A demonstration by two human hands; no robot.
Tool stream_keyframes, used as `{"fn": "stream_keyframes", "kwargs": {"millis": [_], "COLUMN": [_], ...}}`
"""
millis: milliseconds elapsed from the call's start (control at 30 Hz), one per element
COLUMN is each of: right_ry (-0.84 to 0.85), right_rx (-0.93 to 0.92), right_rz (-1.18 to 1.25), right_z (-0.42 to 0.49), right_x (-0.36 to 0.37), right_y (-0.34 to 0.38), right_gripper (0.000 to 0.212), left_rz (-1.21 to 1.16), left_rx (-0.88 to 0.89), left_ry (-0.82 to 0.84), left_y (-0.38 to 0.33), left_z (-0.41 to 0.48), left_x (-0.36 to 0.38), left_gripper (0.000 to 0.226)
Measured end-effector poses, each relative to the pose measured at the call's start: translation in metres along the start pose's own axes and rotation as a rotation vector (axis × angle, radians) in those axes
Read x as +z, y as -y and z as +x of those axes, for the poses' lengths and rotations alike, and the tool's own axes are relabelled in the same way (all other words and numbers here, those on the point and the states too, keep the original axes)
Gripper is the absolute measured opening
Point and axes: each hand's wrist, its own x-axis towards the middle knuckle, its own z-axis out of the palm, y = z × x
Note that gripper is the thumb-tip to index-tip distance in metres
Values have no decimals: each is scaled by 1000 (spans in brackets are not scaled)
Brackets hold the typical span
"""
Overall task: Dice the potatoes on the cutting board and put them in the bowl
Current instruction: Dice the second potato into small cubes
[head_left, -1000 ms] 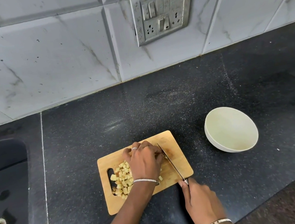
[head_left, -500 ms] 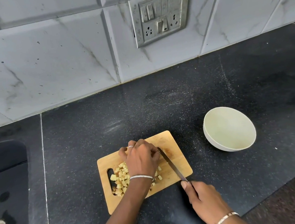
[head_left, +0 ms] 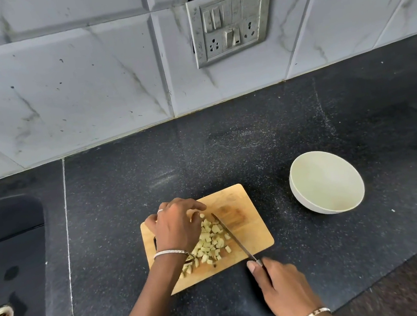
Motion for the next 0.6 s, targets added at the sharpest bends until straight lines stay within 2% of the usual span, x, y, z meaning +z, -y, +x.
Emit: {"fn": "stream_keyframes", "kwargs": {"millis": [133, 300, 467, 600], "right_ry": [-11, -70, -16, 22], "right_rx": [-25, -40, -63, -67], "right_rz": [50, 97, 232, 313], "right_z": [-7, -7, -7, -12], "right_x": [1, -4, -18, -21], "right_y": [7, 10, 19, 19], "right_gripper": [49, 56, 56, 53], "left_rz": [-23, -100, -362, -584], "left_rx": [13, 25, 33, -13], "left_ry": [38, 67, 101, 131], "left_y": [16, 25, 17, 10], "left_z": [-5, -17, -22, -20], "left_x": [-9, -14, -7, -4], "left_gripper": [24, 14, 19, 10]}}
